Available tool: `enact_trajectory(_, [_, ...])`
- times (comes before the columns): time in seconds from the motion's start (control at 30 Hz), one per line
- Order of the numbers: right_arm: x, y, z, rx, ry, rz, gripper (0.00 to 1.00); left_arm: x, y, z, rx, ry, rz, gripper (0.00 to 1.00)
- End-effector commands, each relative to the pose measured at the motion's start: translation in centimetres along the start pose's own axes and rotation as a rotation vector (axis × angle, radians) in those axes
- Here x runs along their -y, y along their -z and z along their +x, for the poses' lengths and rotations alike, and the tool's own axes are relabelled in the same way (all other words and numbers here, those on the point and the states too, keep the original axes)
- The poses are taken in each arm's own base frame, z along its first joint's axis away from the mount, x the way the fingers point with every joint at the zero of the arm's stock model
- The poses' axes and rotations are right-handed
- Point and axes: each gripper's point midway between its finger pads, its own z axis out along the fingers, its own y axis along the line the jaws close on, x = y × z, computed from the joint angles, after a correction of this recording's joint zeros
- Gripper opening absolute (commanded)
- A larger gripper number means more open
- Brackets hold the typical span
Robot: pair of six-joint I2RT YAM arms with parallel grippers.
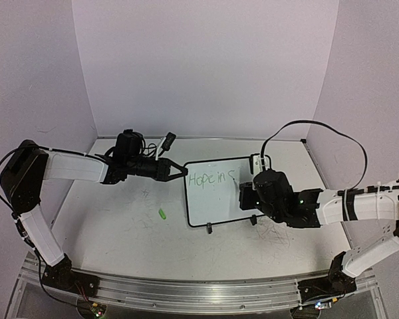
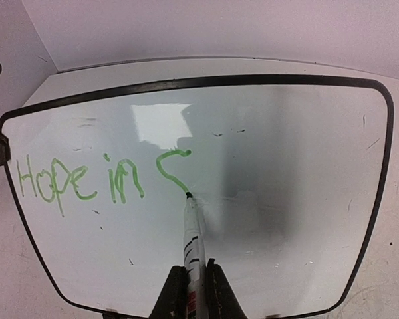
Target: Write a sentence on the whiteboard
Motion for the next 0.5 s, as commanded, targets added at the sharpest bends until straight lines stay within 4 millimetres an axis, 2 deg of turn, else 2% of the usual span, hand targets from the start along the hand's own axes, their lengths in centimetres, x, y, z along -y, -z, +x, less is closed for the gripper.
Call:
enact_trajectory(0.0, [-0.3, 0.1, 0.7, -0.021, 0.020, -0.009, 0.00, 1.6, 1.1, -2.1, 0.057, -0.063, 0.019, 0.00])
enact_trajectory(0.27, [-1.9, -0.6, 0.0, -0.007, 0.022, -0.048, 0.00, 1.6, 1.2, -2.1, 0.058, -0.065, 0.018, 0.00])
enact_trajectory(0.47, [-1.6, 0.0, -0.9, 0.020, 0.010, -0.045, 0.00, 1.6, 1.2, -2.1, 0.058, -0.067, 0.017, 0.00])
